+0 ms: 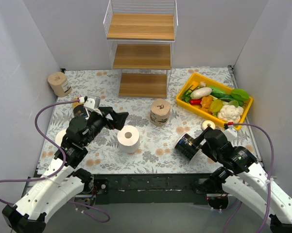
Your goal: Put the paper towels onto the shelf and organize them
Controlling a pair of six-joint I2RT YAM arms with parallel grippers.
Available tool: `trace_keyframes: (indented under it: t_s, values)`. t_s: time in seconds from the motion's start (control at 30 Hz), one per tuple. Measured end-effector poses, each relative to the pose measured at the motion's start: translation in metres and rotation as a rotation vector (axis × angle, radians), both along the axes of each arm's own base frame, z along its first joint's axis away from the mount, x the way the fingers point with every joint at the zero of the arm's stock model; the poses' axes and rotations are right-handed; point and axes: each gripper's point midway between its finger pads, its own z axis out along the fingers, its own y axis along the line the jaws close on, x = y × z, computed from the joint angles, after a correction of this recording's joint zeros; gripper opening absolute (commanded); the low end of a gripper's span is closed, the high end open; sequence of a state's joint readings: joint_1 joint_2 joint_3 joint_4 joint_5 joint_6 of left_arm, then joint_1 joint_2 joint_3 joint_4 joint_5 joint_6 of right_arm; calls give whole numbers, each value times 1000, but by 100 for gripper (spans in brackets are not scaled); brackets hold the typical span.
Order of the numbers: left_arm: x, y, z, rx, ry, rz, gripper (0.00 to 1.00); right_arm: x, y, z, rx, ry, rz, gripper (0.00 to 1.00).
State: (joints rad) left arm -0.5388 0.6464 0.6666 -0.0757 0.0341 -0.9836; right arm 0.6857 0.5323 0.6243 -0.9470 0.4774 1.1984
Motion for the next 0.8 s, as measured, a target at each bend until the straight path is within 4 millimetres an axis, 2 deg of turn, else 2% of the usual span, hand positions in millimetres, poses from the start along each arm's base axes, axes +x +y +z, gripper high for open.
trace_keyframes:
  t_s: [0.13, 0.37, 0.63, 0.8]
  values:
    - [0, 0, 0, 0, 0, -1, 98, 3, 7, -10, 21, -5, 13, 91]
    - [0, -1, 0, 0, 0, -3, 98, 12, 30, -9, 124, -114, 111, 89]
    - [0, -1, 0, 0, 0, -5, 98, 24, 49, -6, 61, -169, 278, 88]
    - [-1, -1, 0, 0, 0, -8, 98, 28, 69, -5, 45, -180, 423, 81]
